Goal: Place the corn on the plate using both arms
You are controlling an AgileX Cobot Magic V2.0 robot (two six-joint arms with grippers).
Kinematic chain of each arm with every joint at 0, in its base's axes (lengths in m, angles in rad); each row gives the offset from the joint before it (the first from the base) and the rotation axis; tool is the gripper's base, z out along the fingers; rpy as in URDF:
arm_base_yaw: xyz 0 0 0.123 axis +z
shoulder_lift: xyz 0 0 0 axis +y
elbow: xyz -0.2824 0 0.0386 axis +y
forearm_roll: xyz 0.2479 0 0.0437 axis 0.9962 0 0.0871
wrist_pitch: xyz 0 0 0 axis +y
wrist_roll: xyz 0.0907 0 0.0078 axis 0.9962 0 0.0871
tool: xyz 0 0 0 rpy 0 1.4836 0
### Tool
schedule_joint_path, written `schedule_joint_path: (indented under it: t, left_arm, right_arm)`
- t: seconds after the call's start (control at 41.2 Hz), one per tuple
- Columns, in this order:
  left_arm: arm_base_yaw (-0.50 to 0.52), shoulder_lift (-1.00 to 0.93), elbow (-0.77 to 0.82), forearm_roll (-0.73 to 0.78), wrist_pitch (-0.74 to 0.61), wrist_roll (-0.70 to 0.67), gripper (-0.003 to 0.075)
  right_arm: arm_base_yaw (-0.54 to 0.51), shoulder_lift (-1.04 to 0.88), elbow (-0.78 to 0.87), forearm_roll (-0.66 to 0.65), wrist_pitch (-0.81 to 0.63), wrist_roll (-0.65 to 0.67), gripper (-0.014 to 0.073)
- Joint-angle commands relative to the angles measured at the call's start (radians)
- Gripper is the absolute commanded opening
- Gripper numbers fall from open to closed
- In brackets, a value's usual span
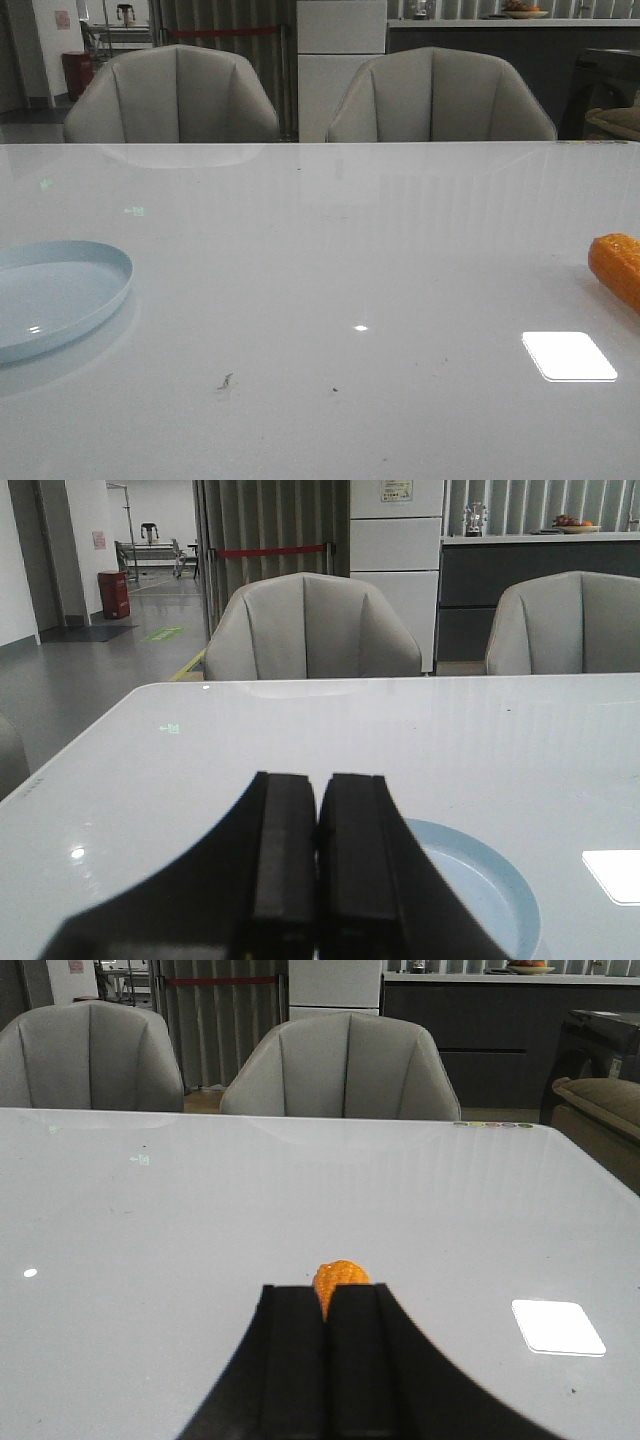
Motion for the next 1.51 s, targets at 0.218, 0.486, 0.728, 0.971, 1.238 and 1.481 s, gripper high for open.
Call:
schedule_joint_path:
  t: [0.218,0.486,0.728,0.971,1.238,1.481]
  left_arm:
    - [0.001,-0.016,0.037,-0.008,-0.088,-0.007,0.0097]
    - [0.001,-0.016,0.037,-0.008,-0.088,-0.007,0.0097]
    - [0.001,-0.016,0.037,-0.008,-0.096,-0.007,0.0097]
    - [0.001,-0.016,0.035,-0.008,-0.233,-0.007,0.0097]
    - [0.001,-0.015,-0.100,-0.004,-0.277,-0.007,0.0097]
    - [0.001,0.080,-0.337,0.107,-0.108,-0.007,0.0097]
  right_arm:
    - [0.003,-0.022,-0.022,-0.002,-0.080,-0.005,0.0055]
    - [0.003,-0.022,-0.022,-0.002,-0.080,-0.005,0.0055]
    - [0.003,-0.022,-0.022,-0.002,-0.080,-0.005,0.0055]
    - [0.003,-0.022,-0.022,-0.002,-0.119,-0.005,0.0055]
    - [0.003,-0.021,-0.181,-0.002,-0.187,0.020,0.0055]
    - [0.003,0.138,-0.484,-0.002,0.127,0.020,0.0055]
